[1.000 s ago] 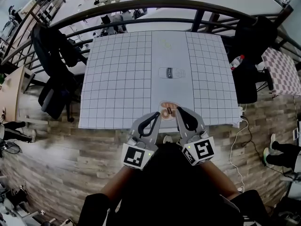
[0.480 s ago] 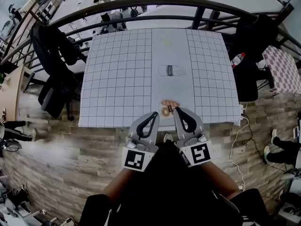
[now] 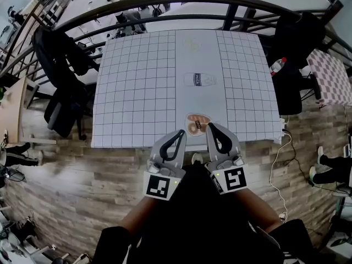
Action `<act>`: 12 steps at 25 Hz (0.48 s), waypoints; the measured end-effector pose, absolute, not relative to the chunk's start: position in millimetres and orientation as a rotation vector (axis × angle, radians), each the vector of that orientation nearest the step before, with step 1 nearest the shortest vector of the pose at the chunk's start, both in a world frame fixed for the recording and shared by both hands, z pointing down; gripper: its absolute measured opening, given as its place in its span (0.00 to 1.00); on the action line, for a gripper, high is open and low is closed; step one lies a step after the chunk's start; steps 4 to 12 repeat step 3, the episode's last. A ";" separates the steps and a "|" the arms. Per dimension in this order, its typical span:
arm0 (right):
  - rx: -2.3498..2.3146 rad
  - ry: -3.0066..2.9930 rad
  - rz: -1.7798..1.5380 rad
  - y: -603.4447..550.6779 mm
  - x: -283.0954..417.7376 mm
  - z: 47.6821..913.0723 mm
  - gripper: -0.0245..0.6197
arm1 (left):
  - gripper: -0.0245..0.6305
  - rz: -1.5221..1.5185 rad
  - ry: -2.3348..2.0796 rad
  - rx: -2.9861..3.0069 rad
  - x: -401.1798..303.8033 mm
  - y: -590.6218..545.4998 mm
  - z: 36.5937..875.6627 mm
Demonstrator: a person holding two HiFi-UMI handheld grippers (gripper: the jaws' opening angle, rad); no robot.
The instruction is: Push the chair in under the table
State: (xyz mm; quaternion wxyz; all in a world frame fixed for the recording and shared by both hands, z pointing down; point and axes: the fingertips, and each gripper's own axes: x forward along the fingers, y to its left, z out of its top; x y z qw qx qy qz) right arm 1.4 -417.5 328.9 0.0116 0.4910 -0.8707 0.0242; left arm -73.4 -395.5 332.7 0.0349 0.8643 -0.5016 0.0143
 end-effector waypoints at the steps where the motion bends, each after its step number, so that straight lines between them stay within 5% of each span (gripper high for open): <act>1: 1.530 -2.711 0.080 -417.6 1.5 329.5 0.03 | 0.05 0.044 -1.541 2.654 -73.5 -395.6 333.1; 12: 1.530 -2.707 0.087 -417.6 1.7 330.8 0.03 | 0.05 0.040 -1.539 2.646 -73.6 -395.8 334.2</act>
